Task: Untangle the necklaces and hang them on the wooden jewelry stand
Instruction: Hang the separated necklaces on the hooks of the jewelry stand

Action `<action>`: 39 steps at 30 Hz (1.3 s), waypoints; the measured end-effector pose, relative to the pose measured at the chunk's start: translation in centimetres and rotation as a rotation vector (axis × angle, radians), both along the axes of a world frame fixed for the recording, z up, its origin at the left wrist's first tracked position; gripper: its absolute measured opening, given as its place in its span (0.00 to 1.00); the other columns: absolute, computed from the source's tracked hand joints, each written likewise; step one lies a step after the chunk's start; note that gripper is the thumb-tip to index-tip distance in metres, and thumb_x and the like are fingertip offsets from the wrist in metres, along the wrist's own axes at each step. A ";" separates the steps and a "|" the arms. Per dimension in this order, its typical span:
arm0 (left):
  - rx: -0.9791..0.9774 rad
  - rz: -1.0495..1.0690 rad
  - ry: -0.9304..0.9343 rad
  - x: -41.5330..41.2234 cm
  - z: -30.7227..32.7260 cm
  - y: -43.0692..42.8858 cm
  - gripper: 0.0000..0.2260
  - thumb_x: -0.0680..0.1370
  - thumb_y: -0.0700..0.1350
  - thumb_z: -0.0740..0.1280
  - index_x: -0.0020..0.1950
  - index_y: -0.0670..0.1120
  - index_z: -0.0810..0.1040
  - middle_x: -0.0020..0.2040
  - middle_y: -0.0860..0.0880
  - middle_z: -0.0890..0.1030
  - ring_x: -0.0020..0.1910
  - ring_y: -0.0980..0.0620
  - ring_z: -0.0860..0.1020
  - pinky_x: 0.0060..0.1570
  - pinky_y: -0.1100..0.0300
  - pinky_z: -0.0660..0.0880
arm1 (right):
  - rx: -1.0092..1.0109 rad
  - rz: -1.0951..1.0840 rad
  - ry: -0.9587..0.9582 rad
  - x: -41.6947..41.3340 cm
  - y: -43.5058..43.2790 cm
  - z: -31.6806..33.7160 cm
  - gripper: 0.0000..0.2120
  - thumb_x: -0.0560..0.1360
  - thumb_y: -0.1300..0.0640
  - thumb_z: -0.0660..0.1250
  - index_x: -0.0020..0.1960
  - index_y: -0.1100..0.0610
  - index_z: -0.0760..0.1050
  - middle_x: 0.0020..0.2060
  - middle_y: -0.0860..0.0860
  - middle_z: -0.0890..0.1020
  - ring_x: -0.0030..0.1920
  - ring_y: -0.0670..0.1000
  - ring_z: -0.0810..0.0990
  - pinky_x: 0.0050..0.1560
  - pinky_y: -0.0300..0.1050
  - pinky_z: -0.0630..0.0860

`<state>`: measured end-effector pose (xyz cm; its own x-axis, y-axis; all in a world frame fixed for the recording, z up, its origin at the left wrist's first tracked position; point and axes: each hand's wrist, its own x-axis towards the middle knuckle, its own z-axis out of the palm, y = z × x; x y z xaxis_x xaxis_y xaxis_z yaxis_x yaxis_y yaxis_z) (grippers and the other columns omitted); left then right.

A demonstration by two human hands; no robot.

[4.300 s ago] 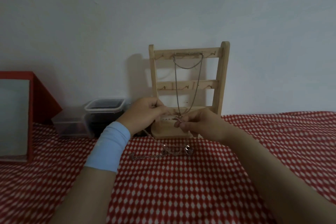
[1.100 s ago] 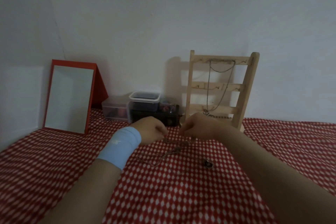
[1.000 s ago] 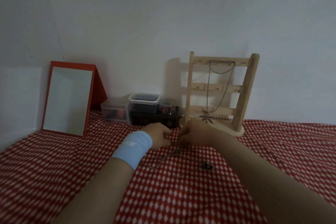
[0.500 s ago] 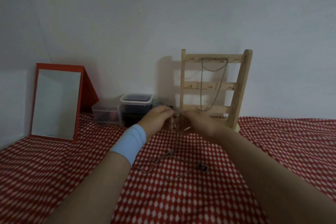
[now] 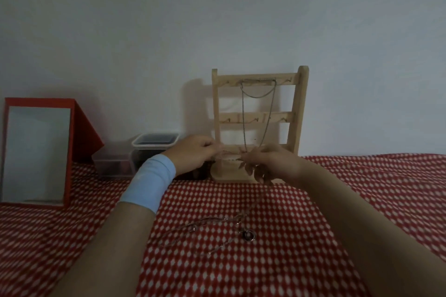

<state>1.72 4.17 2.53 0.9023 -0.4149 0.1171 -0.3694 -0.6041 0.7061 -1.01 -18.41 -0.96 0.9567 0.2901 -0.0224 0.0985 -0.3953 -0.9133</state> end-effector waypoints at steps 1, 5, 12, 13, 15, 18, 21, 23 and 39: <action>-0.009 0.012 0.010 0.2 0.0 -0.2 0.17 0.81 0.53 0.62 0.32 0.53 0.74 0.22 0.59 0.71 0.26 0.60 0.68 0.31 0.62 0.65 | 0.004 -0.017 0.001 0.2 -0.4 -0.3 0.19 0.81 0.46 0.66 0.51 0.64 0.81 0.39 0.52 0.84 0.35 0.51 0.78 0.36 0.43 0.75; -0.075 0.055 0.077 1.4 -0.6 -0.4 0.20 0.79 0.55 0.65 0.30 0.49 0.68 0.25 0.53 0.66 0.26 0.53 0.65 0.33 0.59 0.63 | 0.071 0.005 -0.015 1.1 -1.7 -1.4 0.08 0.80 0.55 0.69 0.51 0.61 0.77 0.41 0.53 0.85 0.32 0.50 0.76 0.37 0.45 0.73; -0.036 0.353 -0.186 2.8 -3.3 3.5 0.19 0.78 0.52 0.67 0.30 0.45 0.69 0.30 0.46 0.71 0.32 0.49 0.71 0.33 0.57 0.64 | -0.305 0.130 0.096 1.4 -1.8 -3.1 0.07 0.79 0.59 0.70 0.56 0.54 0.83 0.34 0.46 0.84 0.34 0.42 0.80 0.38 0.37 0.77; -0.007 0.390 -0.184 3.0 -3.8 4.2 0.20 0.78 0.52 0.67 0.30 0.44 0.69 0.30 0.45 0.72 0.33 0.49 0.72 0.33 0.58 0.64 | -0.330 0.120 0.091 1.6 -1.6 -3.1 0.07 0.80 0.58 0.69 0.56 0.53 0.84 0.36 0.46 0.86 0.35 0.42 0.81 0.40 0.38 0.78; 0.124 0.422 -0.133 3.2 -4.5 5.2 0.20 0.78 0.53 0.67 0.31 0.44 0.71 0.31 0.45 0.74 0.34 0.48 0.74 0.34 0.58 0.65 | -0.349 0.088 0.074 1.8 -1.1 -2.8 0.07 0.81 0.54 0.67 0.50 0.52 0.84 0.39 0.47 0.87 0.38 0.43 0.83 0.45 0.40 0.80; 0.381 0.349 0.089 3.4 -5.1 6.3 0.19 0.77 0.56 0.66 0.36 0.42 0.80 0.39 0.45 0.81 0.40 0.50 0.78 0.41 0.59 0.71 | -0.293 0.040 0.042 1.5 -0.1 -2.1 0.14 0.82 0.52 0.66 0.39 0.46 0.83 0.31 0.42 0.83 0.33 0.40 0.80 0.40 0.35 0.77; 0.604 0.277 0.325 3.2 -5.4 6.2 0.19 0.76 0.59 0.68 0.54 0.44 0.83 0.52 0.47 0.82 0.46 0.51 0.79 0.51 0.60 0.76 | -0.286 0.050 0.018 1.4 0.5 -1.8 0.17 0.83 0.51 0.65 0.37 0.41 0.83 0.26 0.35 0.79 0.28 0.34 0.76 0.37 0.32 0.72; 0.722 0.241 0.323 2.9 -4.9 5.8 0.20 0.75 0.57 0.69 0.60 0.45 0.81 0.58 0.50 0.80 0.54 0.51 0.78 0.59 0.58 0.75 | -0.310 0.068 0.017 1.4 0.8 -1.9 0.09 0.83 0.50 0.65 0.52 0.47 0.85 0.28 0.32 0.79 0.31 0.32 0.77 0.39 0.31 0.73; -0.210 -0.128 0.243 1.5 -6.3 -1.3 0.07 0.75 0.43 0.72 0.52 0.48 0.80 0.43 0.49 0.87 0.43 0.52 0.86 0.44 0.67 0.77 | 0.012 -0.048 -0.171 2.2 0.9 -4.0 0.07 0.81 0.59 0.68 0.50 0.58 0.84 0.36 0.52 0.82 0.35 0.51 0.76 0.36 0.38 0.76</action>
